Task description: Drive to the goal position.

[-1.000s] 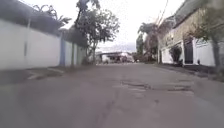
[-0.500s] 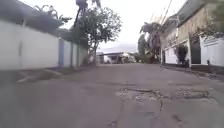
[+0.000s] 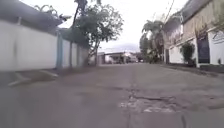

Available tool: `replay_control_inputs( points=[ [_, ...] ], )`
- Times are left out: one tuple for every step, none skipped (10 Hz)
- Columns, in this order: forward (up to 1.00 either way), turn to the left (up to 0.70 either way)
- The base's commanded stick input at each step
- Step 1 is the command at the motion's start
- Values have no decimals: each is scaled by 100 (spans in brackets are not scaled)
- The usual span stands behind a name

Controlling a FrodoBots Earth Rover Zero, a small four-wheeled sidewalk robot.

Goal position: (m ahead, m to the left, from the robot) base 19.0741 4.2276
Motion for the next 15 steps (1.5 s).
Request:
replay_control_inputs(
  points=[
    [100, 40],
    [100, 26],
    [100, 12],
    [100, 0],
    [100, 0],
    [100, 0],
    [100, 0],
    [100, 0],
    [100, 0],
    [100, 0],
    [100, 0],
    [100, 0],
    [100, 0],
    [100, 0],
    [100, 0]
  ],
)
